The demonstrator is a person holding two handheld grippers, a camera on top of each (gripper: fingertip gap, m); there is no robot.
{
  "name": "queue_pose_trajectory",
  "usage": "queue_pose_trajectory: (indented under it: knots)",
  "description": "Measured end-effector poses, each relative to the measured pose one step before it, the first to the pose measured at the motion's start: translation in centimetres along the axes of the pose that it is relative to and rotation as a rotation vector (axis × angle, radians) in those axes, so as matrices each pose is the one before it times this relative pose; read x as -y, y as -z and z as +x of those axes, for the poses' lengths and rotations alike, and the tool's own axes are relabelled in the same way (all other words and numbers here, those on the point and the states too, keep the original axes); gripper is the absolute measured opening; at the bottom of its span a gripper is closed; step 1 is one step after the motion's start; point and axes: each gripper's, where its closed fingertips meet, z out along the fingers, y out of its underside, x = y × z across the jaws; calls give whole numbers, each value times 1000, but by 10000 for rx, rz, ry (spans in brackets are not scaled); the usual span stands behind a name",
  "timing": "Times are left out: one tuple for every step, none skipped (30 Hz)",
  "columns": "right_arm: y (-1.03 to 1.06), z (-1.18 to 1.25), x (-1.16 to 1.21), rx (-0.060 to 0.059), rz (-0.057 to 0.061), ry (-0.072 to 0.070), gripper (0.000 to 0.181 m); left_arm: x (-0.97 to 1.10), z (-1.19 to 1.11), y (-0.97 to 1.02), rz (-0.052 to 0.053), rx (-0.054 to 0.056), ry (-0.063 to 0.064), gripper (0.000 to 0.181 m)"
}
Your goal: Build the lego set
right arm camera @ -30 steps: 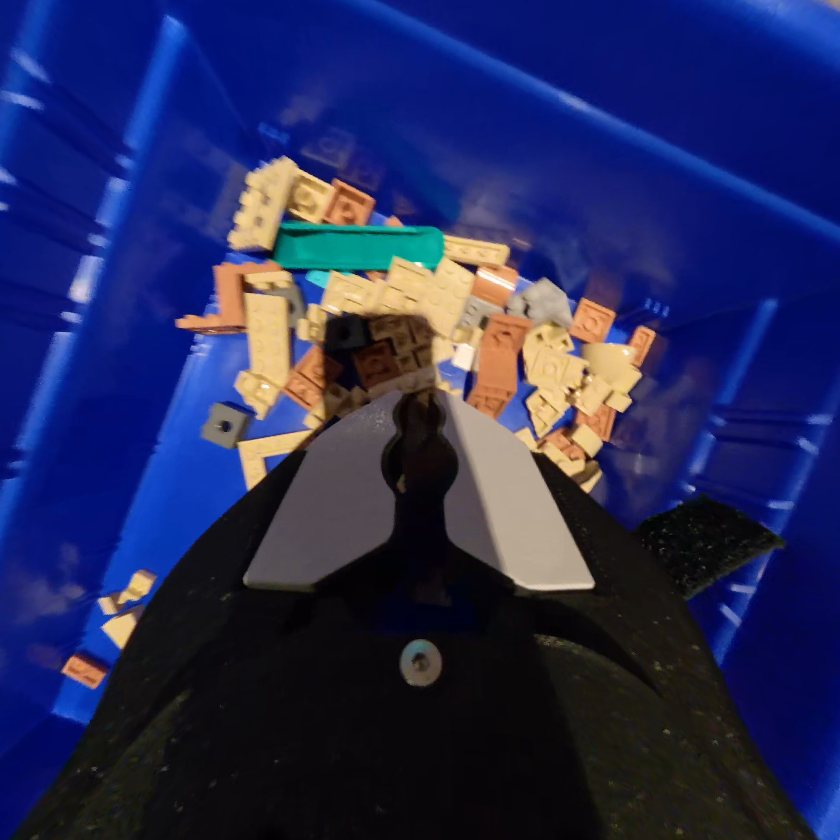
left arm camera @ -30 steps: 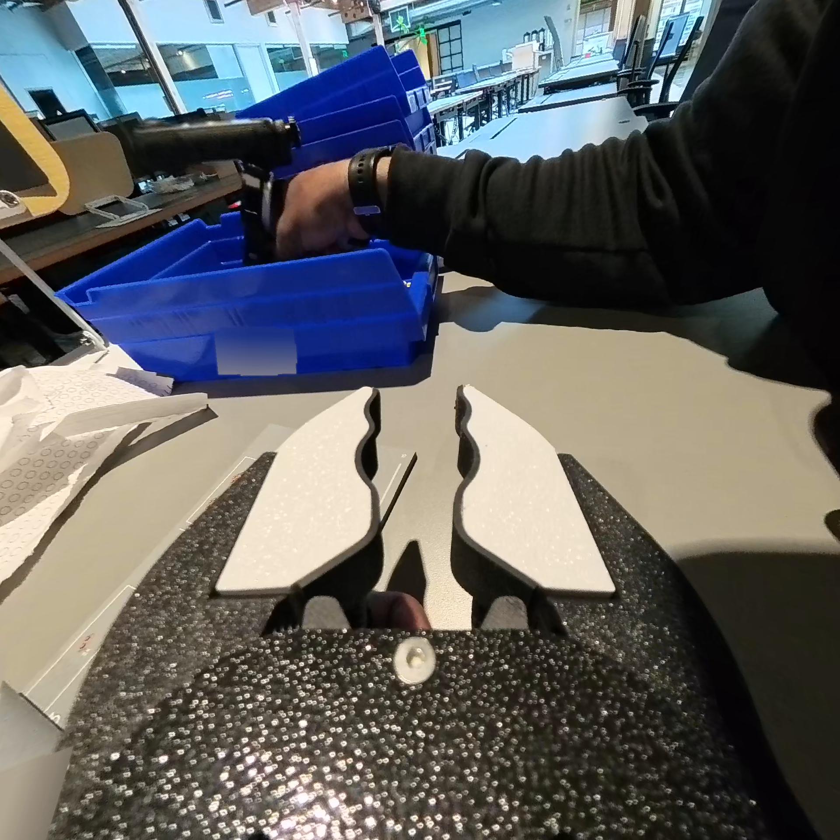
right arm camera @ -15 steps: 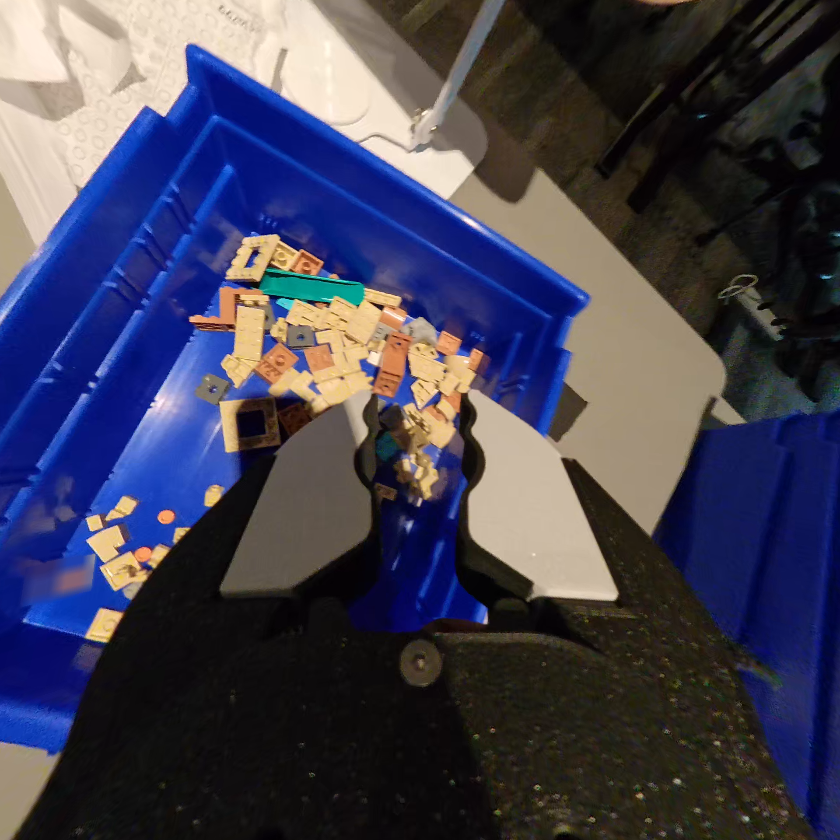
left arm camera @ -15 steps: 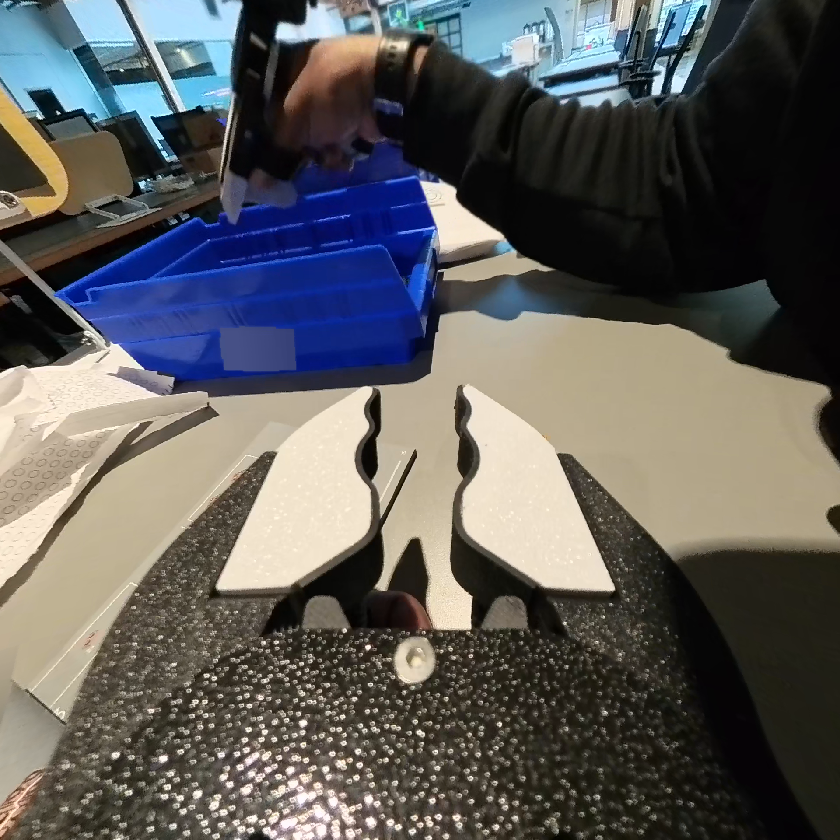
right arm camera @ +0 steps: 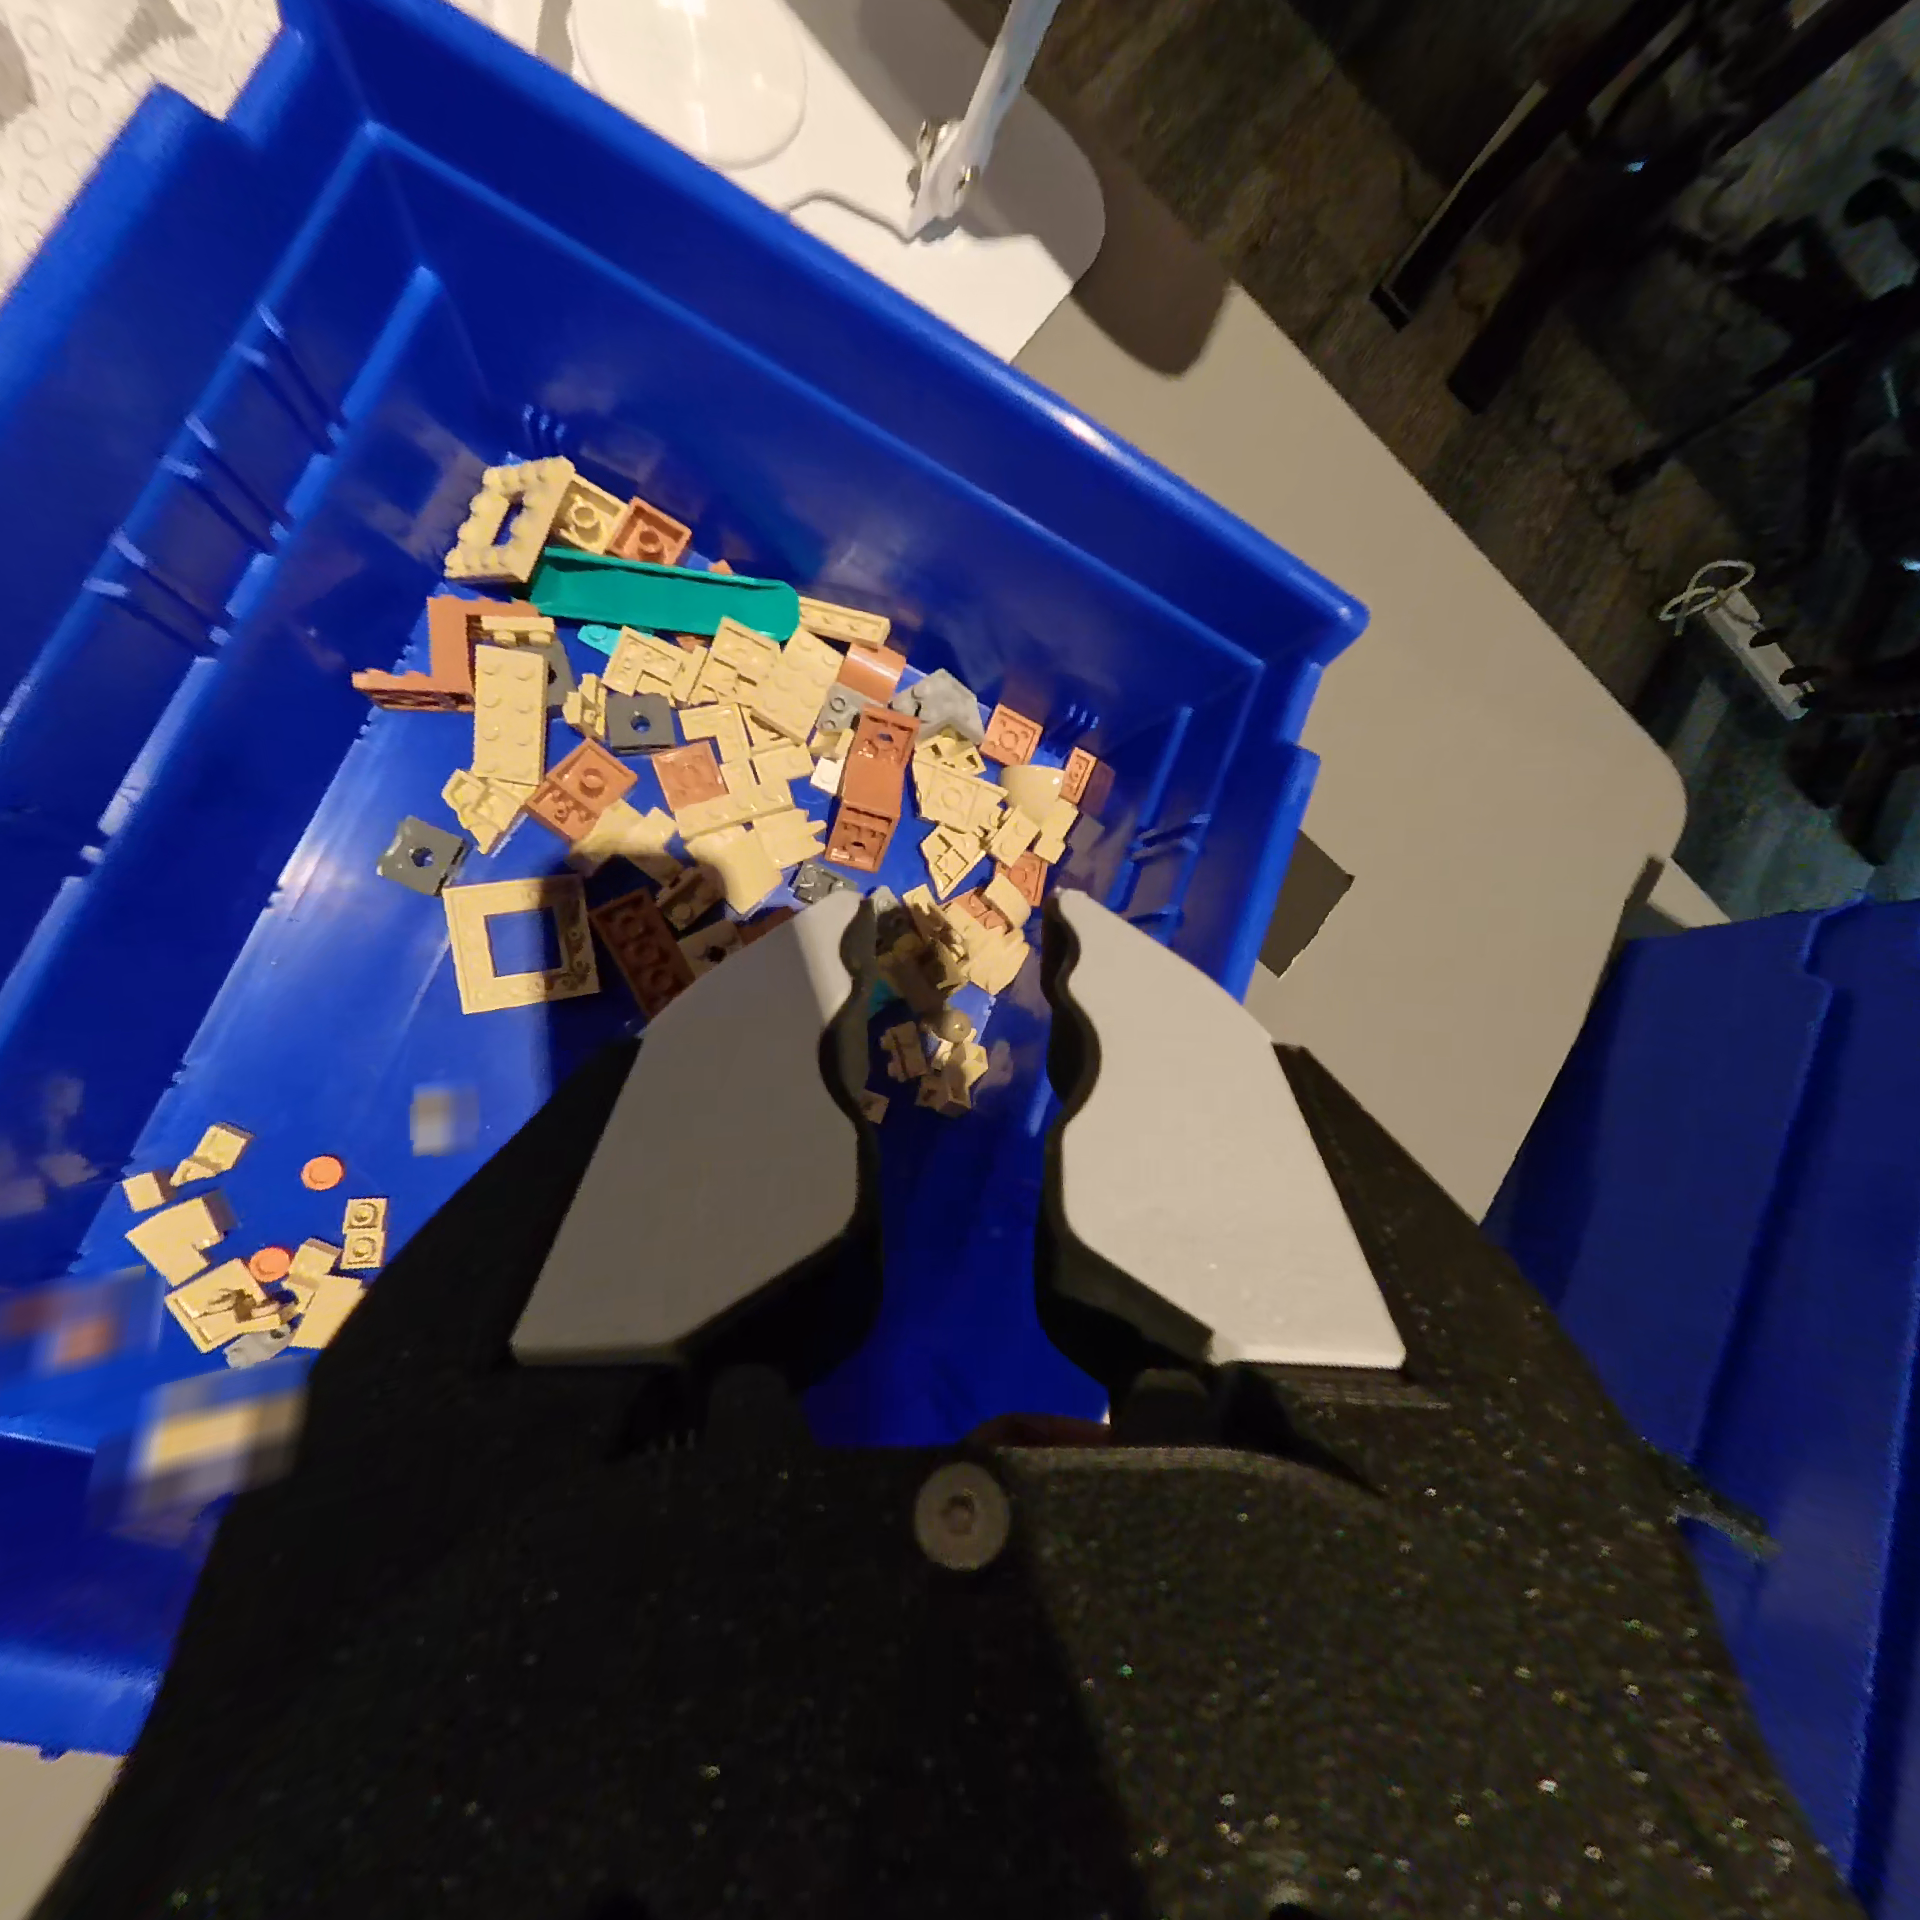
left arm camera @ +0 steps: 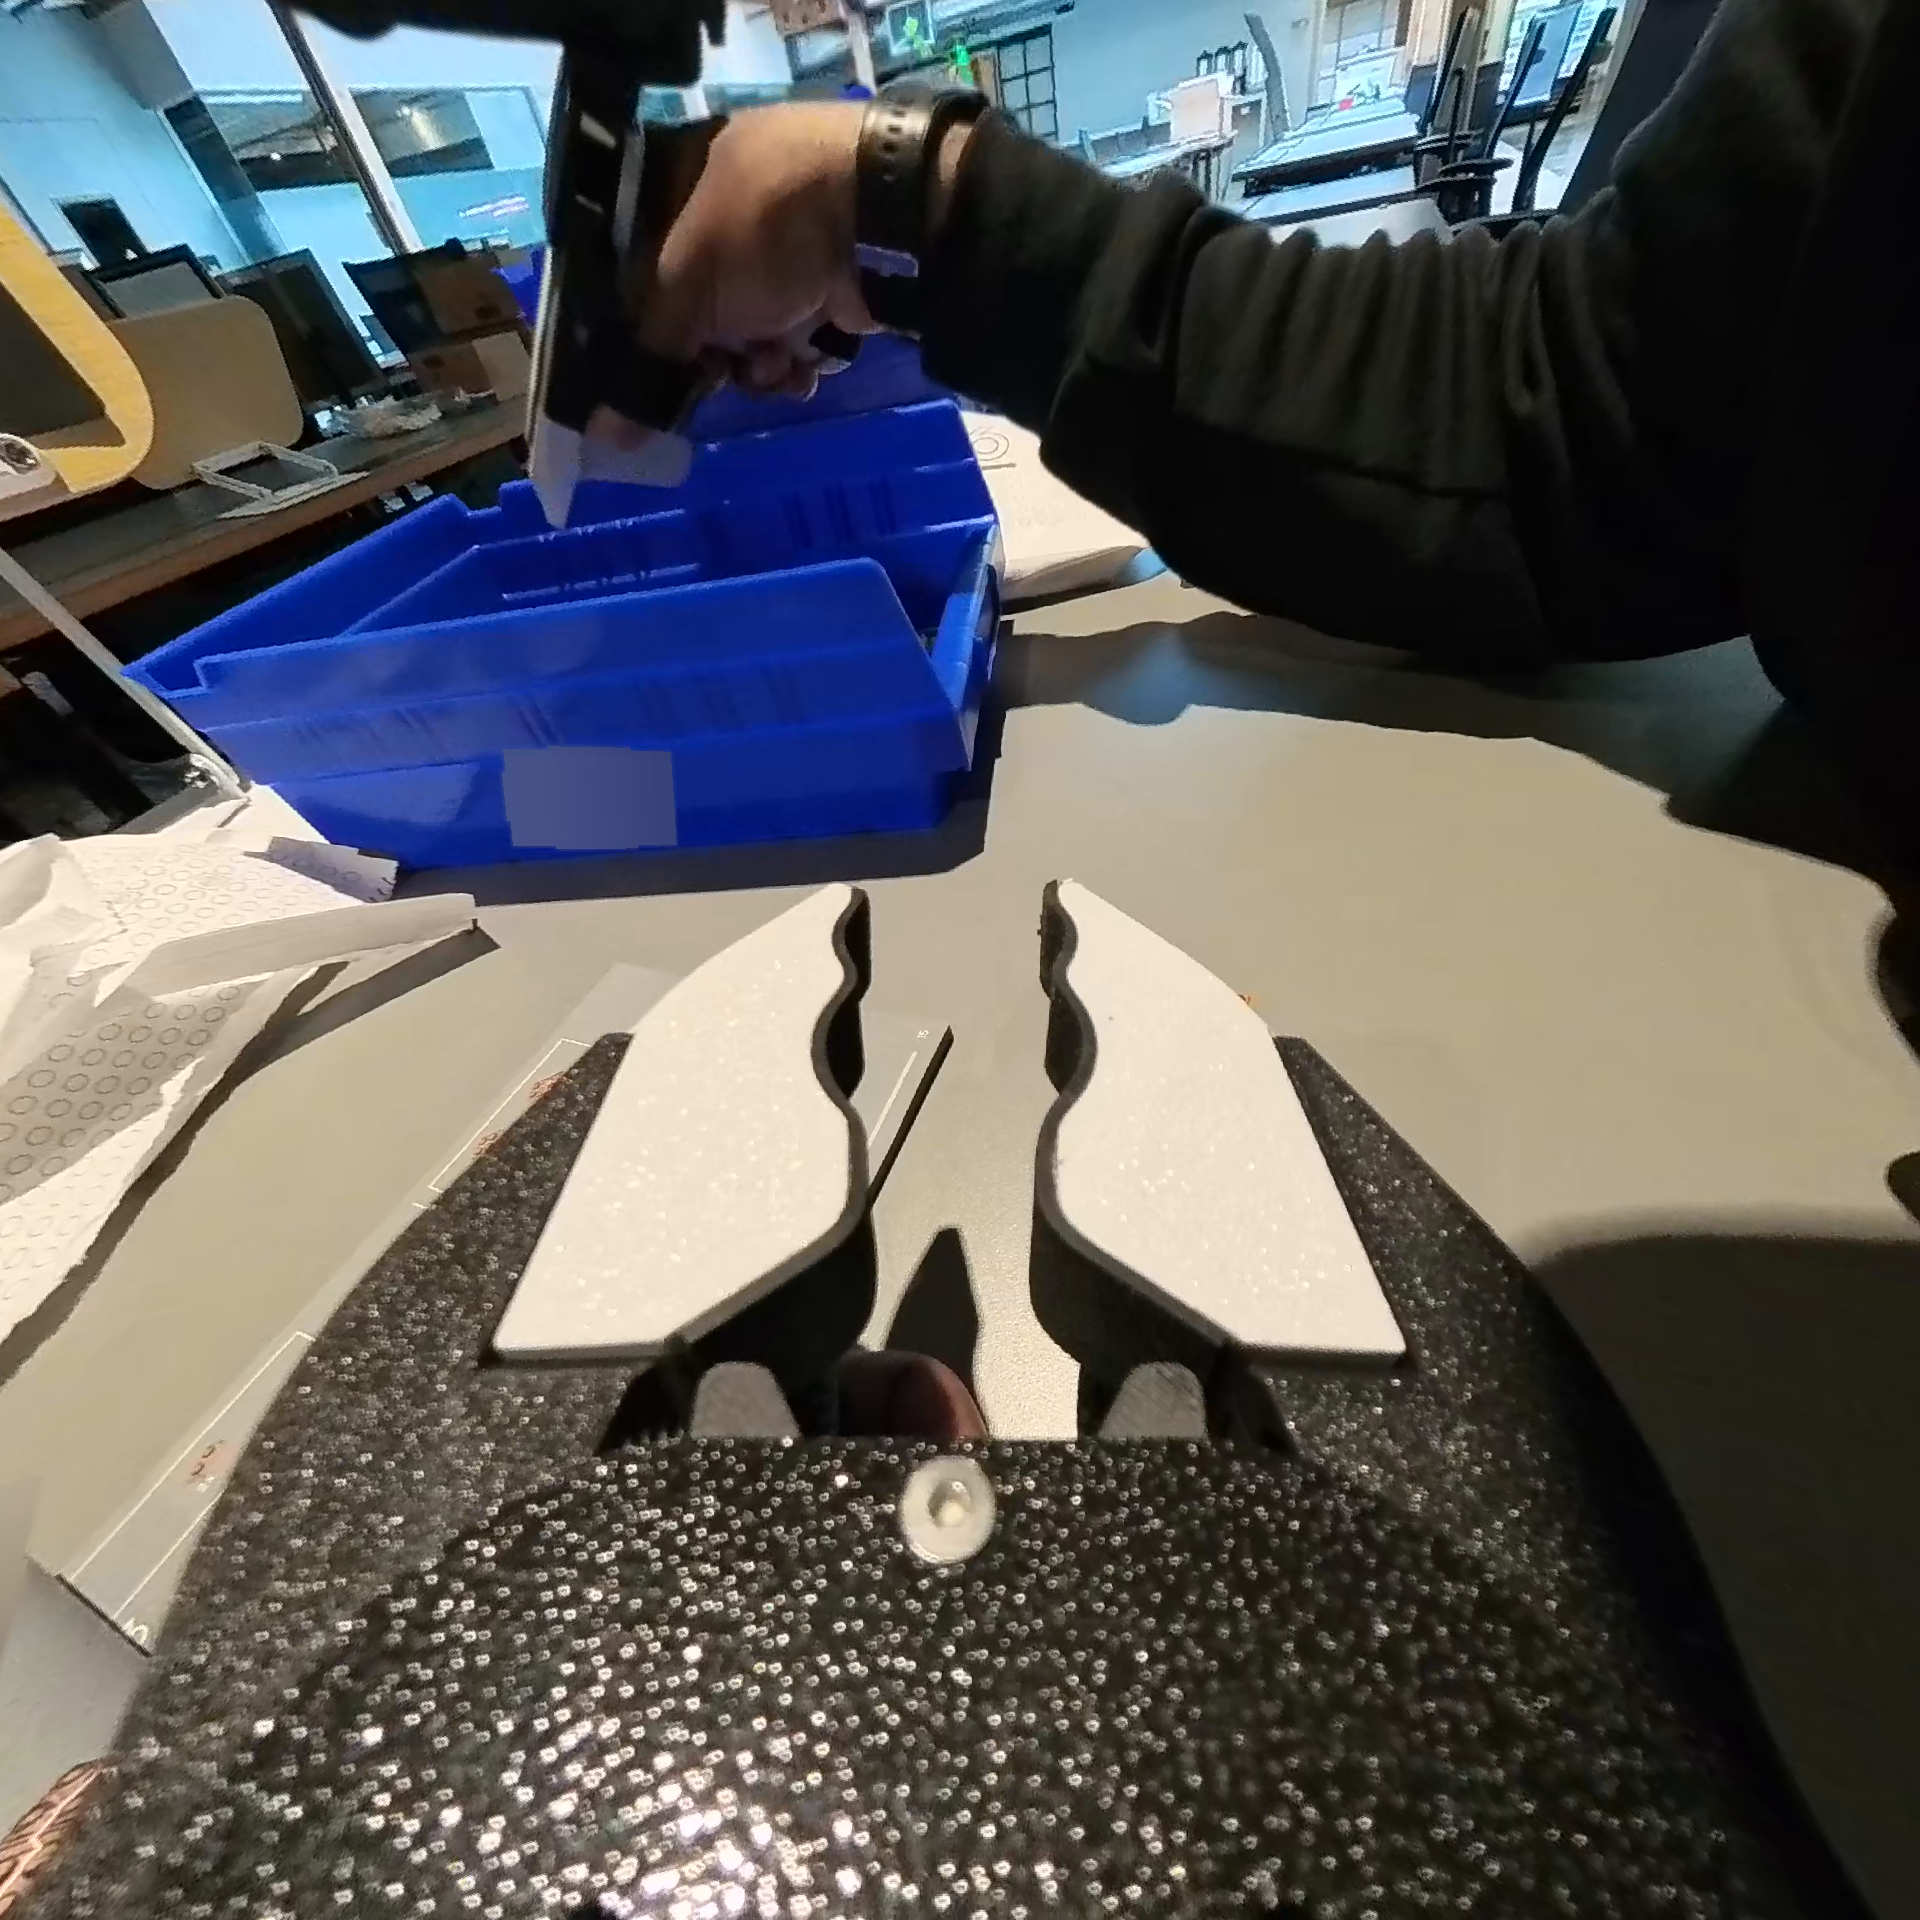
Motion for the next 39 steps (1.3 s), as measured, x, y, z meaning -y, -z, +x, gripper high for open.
queue_pose_trajectory:
  knots:
    - [-155, -57, -84, 0, -58, 27, 30, 20, 8, 13, 9, -1, -2, 31]
    - [-133, -83, -41, 26, -30, 15, 30, 5, 3, 6, 4, -1, -4, 31]
    - [-117, -118, 15, 50, -4, 9, 30, 0, 8, -3, -2, -3, -6, 31]
    - [-129, -157, 54, 62, 14, 20, 30, -12, 7, -4, -3, -1, -8, 31]
    - [-175, -253, 111, 79, 33, 84, 30, 0, 15, -7, -4, -3, -8, 31]
    - [-242, -440, 205, 135, 57, 204, 30, -3, 16, -5, -6, -4, -8, 31]
    - [-353, -731, 259, 238, 66, 340, 30, -18, 2, -9, -9, 0, -5, 31]
    - [-444, -981, 292, 331, 68, 441, 30, -12, 8, -5, -11, -4, -1, 31]
    - [-546, -1066, 330, 351, 75, 441, 30, -8, 1, -15, -9, -1, 1, 31]
    - [-643, -1021, 303, 337, 61, 369, 29, -5, -6, -5, -5, 1, 1, 31]
    - [-720, -992, 214, 375, 29, 286, 29, -4, 2, 2, -3, 0, 2, 31]
    - [-738, -872, 107, 374, -6, 197, 30, -1, -5, -8, -1, 2, 3, 31]
    - [-715, -662, 39, 304, -11, 103, 29, 0, -4, 11, 3, 1, 1, 31]
    - [-691, -425, 10, 218, 1, 52, 29, 6, -4, -3, 5, 3, 0, 31]
    - [-616, -270, -16, 146, 15, 62, 29, 0, -6, 12, 2, 3, 1, 31]
    - [-536, -212, -121, 118, -26, 61, 29, 9, -3, 6, 1, -3, 5, 31]
    - [-439, -184, -193, 111, -68, 64, 29, 4, -1, 9, 6, 0, 4, 31]
    - [-333, -136, -131, 83, -40, 71, 29, 10, 2, 2, 9, 0, -4, 30]
    - [-254, -86, -88, 48, -15, 52, 29, 6, 7, 5, 5, -2, -1, 30]
    - [-192, -24, -93, 21, -27, 9, 29, 0, 2, 11, 3, -3, 4, 30]
    - [-169, -39, -181, 42, -84, 2, 29, 2, 9, 7, 2, -5, -5, 30]
    - [-150, -18, -228, 24, -109, 33, 29, 2, 14, 3, 1, -5, -8, 30]
    - [-143, -22, -229, 13, -97, 56, 29, 5, 15, 2, 3, -4, -5, 30]
    - [-164, -33, -190, 23, -76, 55, 29, 6, 10, 1, 3, -1, -8, 30]
    - [-108, -77, -7, 58, 36, 23, 29, -5, 8, -1, -6, -3, -6, 30]
    - [-37, -81, 75, 81, 90, -24, 29, -8, 6, -7, -9, -3, -1, 31]
    - [-21, -43, 27, 51, 56, -24, 28, -1, -3, 0, -1, 0, -3, 31]
    - [-12, -20, -2, 24, 39, 4, 27, -9, 2, -5, -2, 3, -6, 31]
    - [-10, -22, 12, 4, 37, 47, 27, -5, 11, -4, -8, 1, -7, 31]
    - [-9, -39, 18, 3, 44, 52, 26, -3, 7, -5, -6, 2, -10, 31]
    - [-19, -24, 40, 12, 55, 15, 26, -13, 18, -10, -9, -1, -13, 31]
    - [-49, -15, 50, 33, 63, -50, 26, -20, 20, -7, -14, -3, -15, 31]
    - [-71, -12, 75, 49, 80, -104, 26, -5, 16, -8, -9, -2, -17, 31]
    - [-71, 12, 69, 44, 74, -126, 26, -9, 20, -4, -5, 0, -18, 31]
    - [-56, 23, 45, 31, 47, -136, 26, -14, 17, -10, -9, 0, -15, 31]
    - [-23, 37, 43, 26, 15, -151, 25, -6, 11, -3, -9, -2, -11, 31]
    - [-13, 36, 57, 14, 12, -109, 25, 1, 8, -4, -1, -1, -3, 31]
    - [1, 18, 43, 14, 14, -69, 24, 2, -11, 2, 4, 4, 4, 30]
    - [13, -44, 91, 47, 48, -67, 23, 6, -8, 8, 7, 5, 2, 30]
